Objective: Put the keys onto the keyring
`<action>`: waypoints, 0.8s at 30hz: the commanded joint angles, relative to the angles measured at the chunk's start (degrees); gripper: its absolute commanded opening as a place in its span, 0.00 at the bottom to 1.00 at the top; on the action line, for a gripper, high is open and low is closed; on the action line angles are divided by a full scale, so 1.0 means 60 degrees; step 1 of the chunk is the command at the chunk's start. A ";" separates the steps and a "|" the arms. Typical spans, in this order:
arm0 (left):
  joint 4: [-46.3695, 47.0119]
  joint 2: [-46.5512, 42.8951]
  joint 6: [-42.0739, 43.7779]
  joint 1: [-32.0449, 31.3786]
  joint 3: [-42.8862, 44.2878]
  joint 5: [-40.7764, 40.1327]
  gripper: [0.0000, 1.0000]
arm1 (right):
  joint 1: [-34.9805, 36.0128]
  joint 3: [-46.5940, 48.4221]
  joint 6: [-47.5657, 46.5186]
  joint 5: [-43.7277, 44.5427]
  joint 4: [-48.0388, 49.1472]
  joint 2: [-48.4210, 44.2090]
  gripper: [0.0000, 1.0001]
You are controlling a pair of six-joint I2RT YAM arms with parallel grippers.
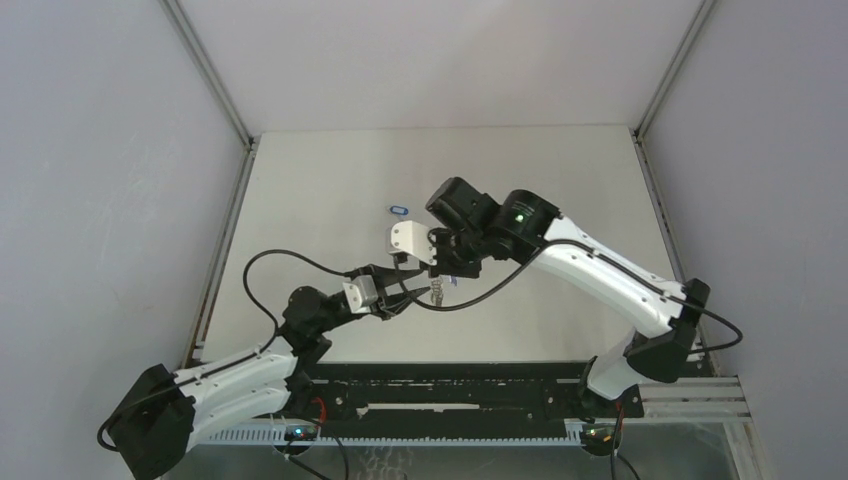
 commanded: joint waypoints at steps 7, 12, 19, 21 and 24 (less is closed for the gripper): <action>0.2017 0.0840 -0.0654 0.0026 0.0227 0.0295 0.42 | 0.0550 0.1284 -0.0175 0.1283 -0.1310 0.0822 0.00; 0.3087 0.1572 -0.1135 0.0026 0.0295 0.0422 0.38 | 0.0693 0.1336 -0.0261 0.1254 -0.1276 0.0967 0.00; 0.4167 0.2365 -0.1601 0.0022 0.0440 0.0759 0.33 | 0.0763 0.1344 -0.0345 0.1102 -0.1169 0.0982 0.00; 0.4227 0.2442 -0.1605 0.0026 0.0469 0.0838 0.32 | 0.0781 0.1348 -0.0358 0.1108 -0.1161 0.0982 0.00; 0.4232 0.2466 -0.1595 0.0026 0.0516 0.0901 0.32 | 0.0794 0.1351 -0.0371 0.1081 -0.1136 0.0982 0.00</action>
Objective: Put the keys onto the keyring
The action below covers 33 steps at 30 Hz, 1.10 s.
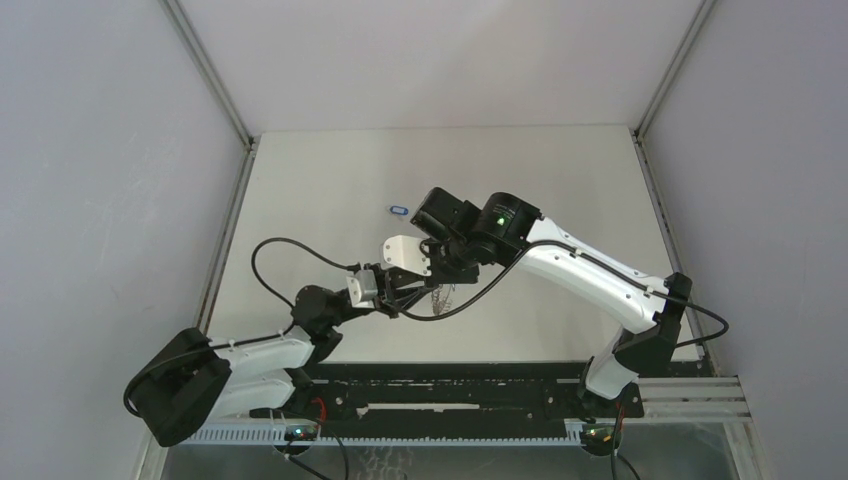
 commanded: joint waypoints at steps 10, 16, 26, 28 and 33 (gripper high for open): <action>0.0790 0.0279 -0.0273 0.0026 0.0716 0.0390 0.31 | 0.0204 0.0451 -0.0189 -0.0116 0.0252 0.0008 0.00; 0.0789 0.0296 -0.0324 0.0026 0.0806 0.0521 0.28 | 0.0284 0.0437 -0.0219 -0.0213 0.0254 0.0080 0.00; 0.0789 0.0476 -0.0371 0.0026 0.0866 0.0750 0.12 | 0.0319 0.0421 -0.0277 -0.0285 0.0368 -0.0060 0.00; 0.0748 0.0507 -0.0361 0.0026 0.0876 0.0775 0.06 | 0.0338 0.0390 -0.0292 -0.0317 0.0440 -0.0170 0.00; 0.0658 0.0482 -0.0363 0.0020 0.0824 0.0758 0.00 | 0.0320 -0.0149 -0.0315 -0.0317 0.0961 -0.0713 0.02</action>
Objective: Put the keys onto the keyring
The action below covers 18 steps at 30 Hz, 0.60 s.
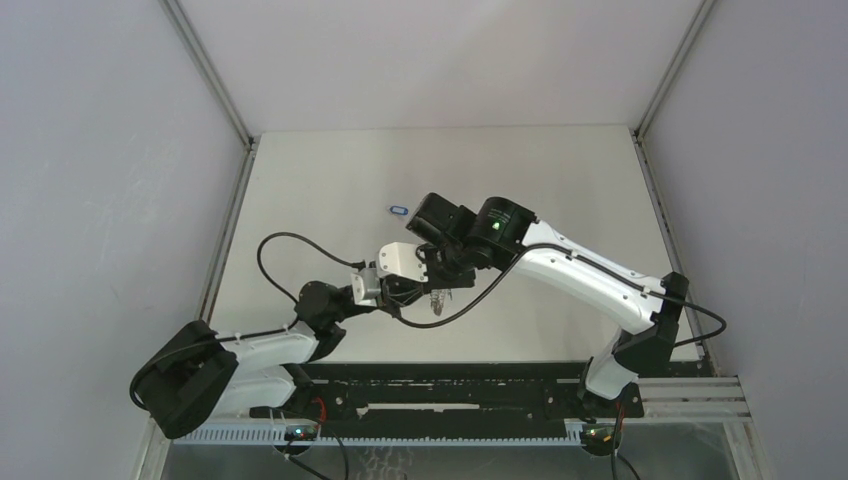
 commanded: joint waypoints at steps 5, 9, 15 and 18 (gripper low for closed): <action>0.0575 -0.0325 -0.0094 0.0022 0.0263 -0.0298 0.00 | -0.0294 -0.1417 -0.0055 -0.0751 0.2192 -0.2088 0.15; 0.0704 -0.0680 -0.0062 0.0037 0.0086 -0.0512 0.00 | -0.1315 -0.2813 0.0237 -0.2562 0.3962 -0.3503 0.27; 0.0748 -0.1309 -0.0060 0.0080 -0.0102 -0.0687 0.00 | -0.2902 -0.5047 0.0985 -0.5807 0.6339 -0.4883 0.33; 0.0764 -0.1446 -0.0128 0.0081 -0.0085 -0.0659 0.00 | -0.3330 -0.5665 0.1374 -0.6828 0.7292 -0.5041 0.33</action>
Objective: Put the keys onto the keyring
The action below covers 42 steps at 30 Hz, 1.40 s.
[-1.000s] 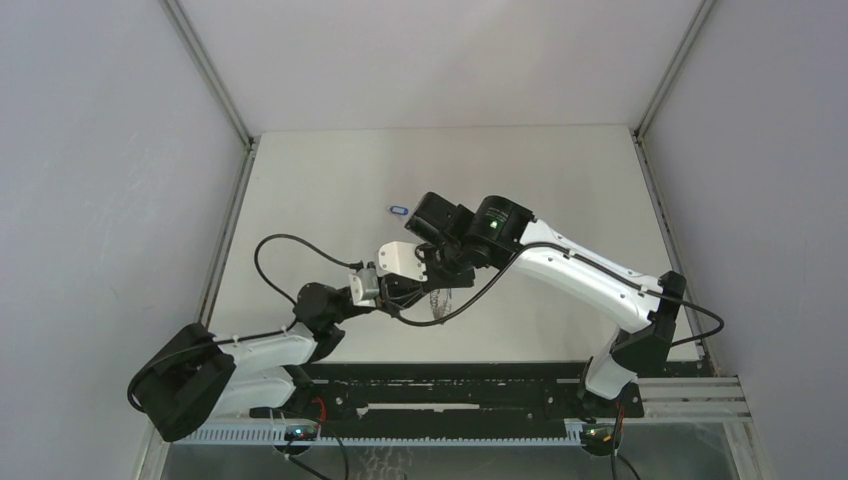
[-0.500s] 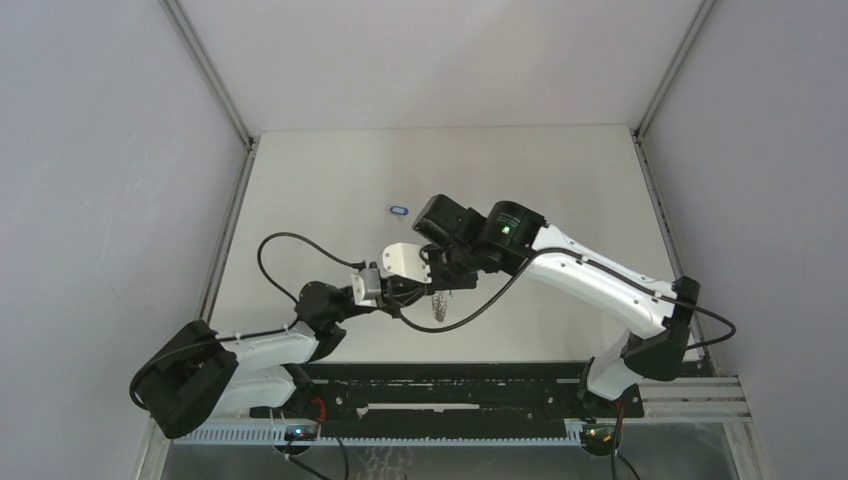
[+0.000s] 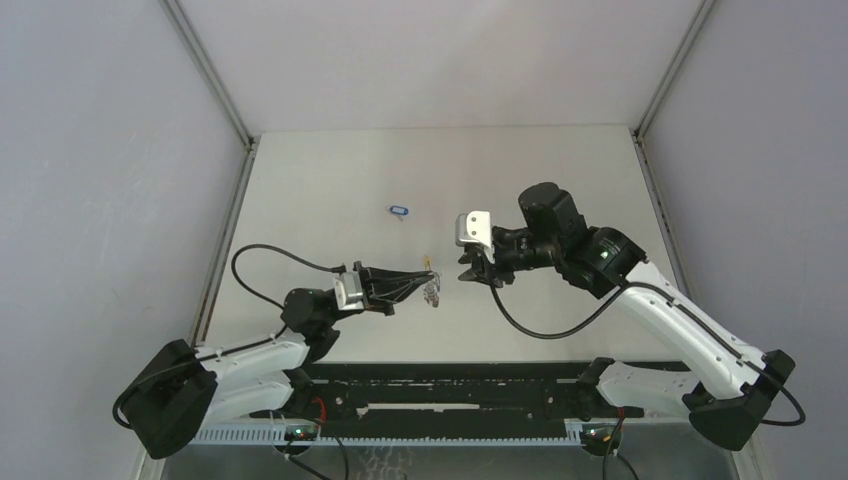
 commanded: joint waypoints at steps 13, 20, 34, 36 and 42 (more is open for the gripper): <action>0.0718 -0.0399 -0.0180 0.0041 0.0031 -0.0048 0.00 | -0.0715 -0.0856 0.1355 -0.3589 0.3430 0.0537 0.32; 0.0709 -0.0508 -0.0192 0.0048 0.0035 -0.0041 0.00 | -0.0829 -0.0860 0.1275 -0.3873 0.3362 0.0705 0.27; 0.0710 -0.0581 -0.0215 0.0047 0.0094 0.0023 0.00 | -0.0995 -0.0855 0.1097 -0.4184 0.3069 0.0844 0.07; 0.0703 -0.0597 -0.0216 0.0048 0.0101 0.0029 0.00 | -0.0995 -0.0851 0.1045 -0.4350 0.3040 0.0878 0.06; 0.0712 -0.0708 -0.0212 0.0049 0.0094 0.0022 0.00 | -0.0995 -0.0857 0.0991 -0.4482 0.2916 0.0972 0.00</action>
